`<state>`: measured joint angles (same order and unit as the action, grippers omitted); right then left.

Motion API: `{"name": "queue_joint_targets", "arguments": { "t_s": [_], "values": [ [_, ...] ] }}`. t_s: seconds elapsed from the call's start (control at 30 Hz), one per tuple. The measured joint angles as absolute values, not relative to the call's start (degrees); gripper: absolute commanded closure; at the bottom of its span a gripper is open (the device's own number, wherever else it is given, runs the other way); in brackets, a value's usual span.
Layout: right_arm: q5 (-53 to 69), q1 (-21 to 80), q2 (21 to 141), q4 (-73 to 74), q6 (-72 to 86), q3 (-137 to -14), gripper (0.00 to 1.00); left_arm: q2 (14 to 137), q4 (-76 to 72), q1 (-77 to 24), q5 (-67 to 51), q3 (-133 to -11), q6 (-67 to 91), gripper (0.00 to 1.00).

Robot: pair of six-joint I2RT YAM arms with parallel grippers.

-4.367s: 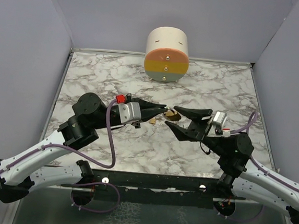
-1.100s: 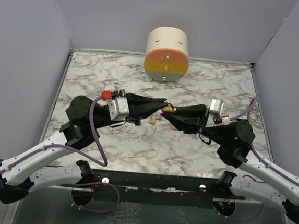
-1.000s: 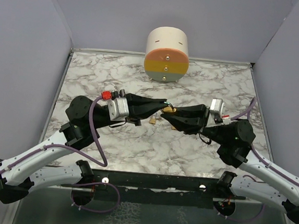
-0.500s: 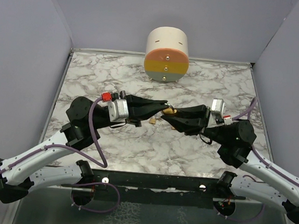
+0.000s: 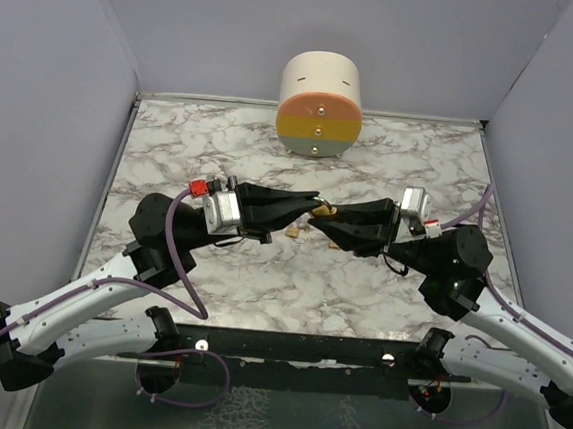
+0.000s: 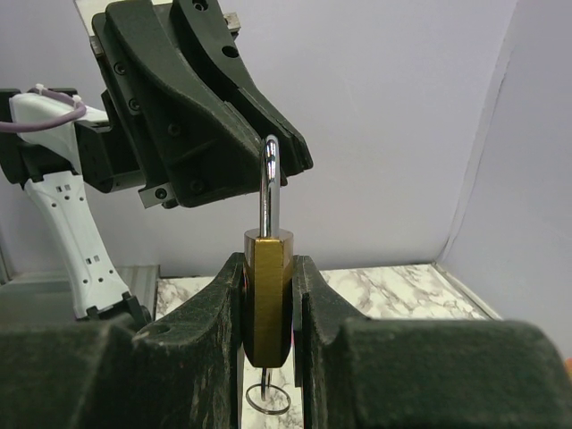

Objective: Lock with the key
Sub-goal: Lock the lock.

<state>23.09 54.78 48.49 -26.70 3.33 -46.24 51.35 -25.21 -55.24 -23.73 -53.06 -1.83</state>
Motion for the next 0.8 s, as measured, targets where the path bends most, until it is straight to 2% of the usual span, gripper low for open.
{"name": "queue_joint_targets", "arguments": {
  "t_s": [0.8],
  "values": [
    [25.19, 54.78, 54.11, -16.16, -1.41, -58.54, 0.98, 51.35, -38.04, -53.8, -23.07, -49.82, 1.04, 1.0]
  ]
}}
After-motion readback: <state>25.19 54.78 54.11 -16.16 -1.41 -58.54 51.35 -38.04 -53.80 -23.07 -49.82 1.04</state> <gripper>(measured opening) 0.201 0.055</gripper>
